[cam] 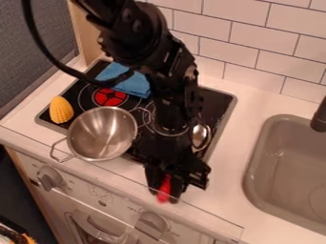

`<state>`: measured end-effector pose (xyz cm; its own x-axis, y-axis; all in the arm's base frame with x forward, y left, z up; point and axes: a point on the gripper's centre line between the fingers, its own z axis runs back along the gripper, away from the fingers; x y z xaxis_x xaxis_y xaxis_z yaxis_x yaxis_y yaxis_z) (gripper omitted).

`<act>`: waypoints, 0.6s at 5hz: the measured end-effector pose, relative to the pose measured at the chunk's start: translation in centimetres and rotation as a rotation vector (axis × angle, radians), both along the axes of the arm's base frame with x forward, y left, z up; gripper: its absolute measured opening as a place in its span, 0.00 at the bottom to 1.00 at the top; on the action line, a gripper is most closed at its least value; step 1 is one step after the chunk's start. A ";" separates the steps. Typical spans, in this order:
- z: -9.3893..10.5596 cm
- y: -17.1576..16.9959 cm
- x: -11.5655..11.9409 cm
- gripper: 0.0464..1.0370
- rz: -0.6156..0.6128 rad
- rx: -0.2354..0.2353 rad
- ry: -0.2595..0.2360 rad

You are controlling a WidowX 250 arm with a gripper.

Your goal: Move the red object to the right side of the silver pan

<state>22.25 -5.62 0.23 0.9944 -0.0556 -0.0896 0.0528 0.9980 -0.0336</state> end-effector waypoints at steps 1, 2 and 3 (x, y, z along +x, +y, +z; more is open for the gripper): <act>1.0 0.0 0.0 0.73 -0.015 0.023 -0.040; 3.2 -0.2 -0.5 0.95 -0.045 0.092 -0.129; 4.8 -0.4 -0.8 0.97 -0.065 0.118 -0.206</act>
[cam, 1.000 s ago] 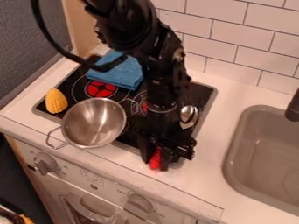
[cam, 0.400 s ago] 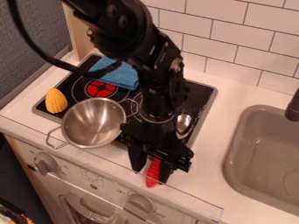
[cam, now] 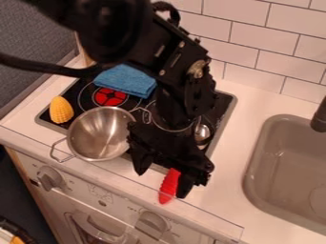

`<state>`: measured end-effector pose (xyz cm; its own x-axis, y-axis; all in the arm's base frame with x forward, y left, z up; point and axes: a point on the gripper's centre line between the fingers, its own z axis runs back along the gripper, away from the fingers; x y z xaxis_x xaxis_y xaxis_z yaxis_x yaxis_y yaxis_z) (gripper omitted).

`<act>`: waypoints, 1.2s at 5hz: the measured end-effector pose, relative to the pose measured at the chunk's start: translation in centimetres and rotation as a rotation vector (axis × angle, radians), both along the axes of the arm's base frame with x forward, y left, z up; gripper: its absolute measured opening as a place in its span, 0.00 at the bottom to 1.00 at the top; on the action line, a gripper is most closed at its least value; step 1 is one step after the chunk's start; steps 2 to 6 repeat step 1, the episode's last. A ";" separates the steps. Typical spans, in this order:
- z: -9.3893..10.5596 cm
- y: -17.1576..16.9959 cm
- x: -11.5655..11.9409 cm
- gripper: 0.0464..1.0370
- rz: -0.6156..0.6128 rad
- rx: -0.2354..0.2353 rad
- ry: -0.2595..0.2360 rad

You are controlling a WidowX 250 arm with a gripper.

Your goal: Move the red object to the right side of the silver pan

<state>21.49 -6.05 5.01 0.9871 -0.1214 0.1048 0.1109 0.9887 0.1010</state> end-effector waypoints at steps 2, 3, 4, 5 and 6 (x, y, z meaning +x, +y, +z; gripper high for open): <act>0.1 0.0 -0.2 0.96 -0.006 0.001 0.009; 0.1 0.0 -0.2 0.96 -0.006 0.001 0.009; 0.1 0.0 -0.2 0.96 -0.006 0.001 0.009; 0.1 0.0 -0.2 0.96 -0.006 0.001 0.009; 0.1 0.0 -0.2 0.96 -0.006 0.001 0.009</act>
